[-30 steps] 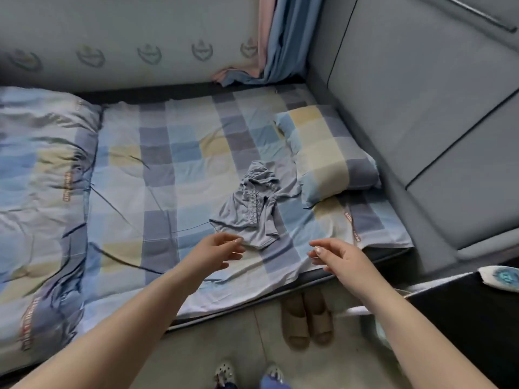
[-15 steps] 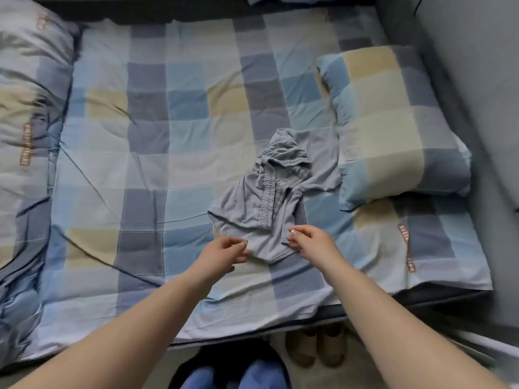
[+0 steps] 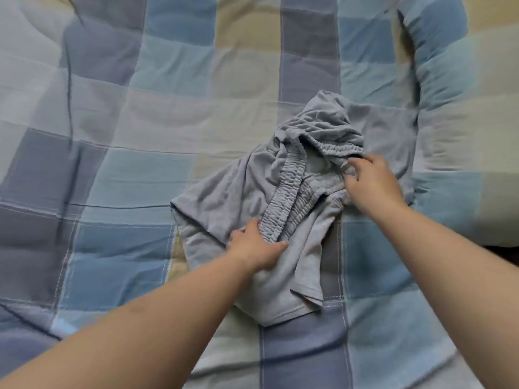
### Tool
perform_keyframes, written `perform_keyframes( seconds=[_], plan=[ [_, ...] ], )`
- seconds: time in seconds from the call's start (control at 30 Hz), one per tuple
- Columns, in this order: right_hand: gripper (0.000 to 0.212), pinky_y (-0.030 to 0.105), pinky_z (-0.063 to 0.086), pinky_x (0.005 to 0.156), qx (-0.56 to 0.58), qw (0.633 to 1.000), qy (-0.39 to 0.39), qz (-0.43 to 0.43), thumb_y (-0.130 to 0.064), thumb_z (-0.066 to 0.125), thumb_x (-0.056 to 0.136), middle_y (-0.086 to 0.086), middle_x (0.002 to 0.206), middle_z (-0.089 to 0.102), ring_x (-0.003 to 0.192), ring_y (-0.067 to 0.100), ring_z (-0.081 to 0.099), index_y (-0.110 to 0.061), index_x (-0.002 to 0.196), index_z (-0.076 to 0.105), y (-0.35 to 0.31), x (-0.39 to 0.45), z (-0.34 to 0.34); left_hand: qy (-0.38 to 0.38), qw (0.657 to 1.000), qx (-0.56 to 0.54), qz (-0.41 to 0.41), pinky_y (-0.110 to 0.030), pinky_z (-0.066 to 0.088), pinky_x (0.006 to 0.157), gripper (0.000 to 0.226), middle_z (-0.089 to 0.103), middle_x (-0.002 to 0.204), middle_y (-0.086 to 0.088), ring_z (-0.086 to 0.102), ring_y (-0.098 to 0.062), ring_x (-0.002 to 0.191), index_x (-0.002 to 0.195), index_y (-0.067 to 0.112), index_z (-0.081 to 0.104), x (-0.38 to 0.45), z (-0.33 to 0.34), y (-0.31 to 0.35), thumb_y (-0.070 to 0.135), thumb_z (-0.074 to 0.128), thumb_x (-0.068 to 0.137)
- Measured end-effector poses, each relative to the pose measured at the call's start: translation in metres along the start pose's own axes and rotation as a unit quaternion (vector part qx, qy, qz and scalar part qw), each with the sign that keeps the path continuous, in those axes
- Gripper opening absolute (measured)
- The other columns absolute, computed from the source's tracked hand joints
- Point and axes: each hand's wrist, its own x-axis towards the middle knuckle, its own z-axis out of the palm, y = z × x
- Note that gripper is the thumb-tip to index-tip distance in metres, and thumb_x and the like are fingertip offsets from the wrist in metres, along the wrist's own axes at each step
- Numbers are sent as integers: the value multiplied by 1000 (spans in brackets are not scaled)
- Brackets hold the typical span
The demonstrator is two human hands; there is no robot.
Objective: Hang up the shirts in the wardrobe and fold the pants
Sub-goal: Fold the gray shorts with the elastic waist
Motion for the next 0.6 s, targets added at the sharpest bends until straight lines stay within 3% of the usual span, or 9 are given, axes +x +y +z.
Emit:
perform_keyframes(
  seconds=[0.1, 0.23, 0.33, 0.47, 0.53, 0.6],
  plan=[
    [37, 36, 33, 106, -58, 998, -31, -21, -15, 50, 89, 10, 154, 21, 131, 31, 40, -21, 124, 61, 8, 27, 9, 23, 998, 5, -50, -37, 36, 107, 77, 37, 135, -18, 42, -33, 124, 132, 23, 32, 23, 3, -5, 52, 71, 72],
    [39, 41, 35, 108, -90, 992, -76, -41, -9, 52, 85, 7, 153, 24, 128, 35, 43, -20, 121, 63, 15, 45, 21, 2, 998, 2, -62, -38, 40, 101, 47, 41, 127, -16, 48, -33, 113, 107, 23, 34, 40, -2, -11, 43, 66, 78],
    [39, 41, 41, 103, -84, 994, -56, -47, -5, 50, 85, 13, 143, 42, 120, 37, 49, -16, 120, 64, 15, 47, 28, -12, 998, -12, -58, -40, 42, 100, 34, 44, 127, -15, 52, -33, 108, 99, 24, 34, 48, -4, -15, 41, 60, 83],
    [33, 39, 45, 91, -67, 997, -21, -35, -11, 49, 91, 17, 123, 62, 110, 38, 56, -18, 118, 67, 4, 34, 30, -12, 997, 33, -69, -45, 35, 105, 31, 40, 134, -19, 45, -36, 118, 111, 19, 35, 53, -5, -13, 35, 52, 89],
    [25, 38, 45, 86, -42, 998, 20, -40, -17, 52, 92, 16, 114, 66, 106, 37, 58, -16, 111, 70, 0, 20, 25, -22, 999, 8, -39, -41, 42, 98, 22, 49, 123, -18, 51, -33, 111, 109, 16, 38, 53, -12, -14, 24, 49, 91],
    [18, 36, 45, 82, -25, 998, 43, -43, -21, 56, 91, 13, 104, 69, 101, 35, 60, -17, 101, 70, -1, 1, 20, -33, 998, -44, 2, -31, 47, 77, 16, 55, 103, -12, 54, -24, 90, 107, 16, 44, 41, -23, -22, 12, 44, 91]
  ],
)
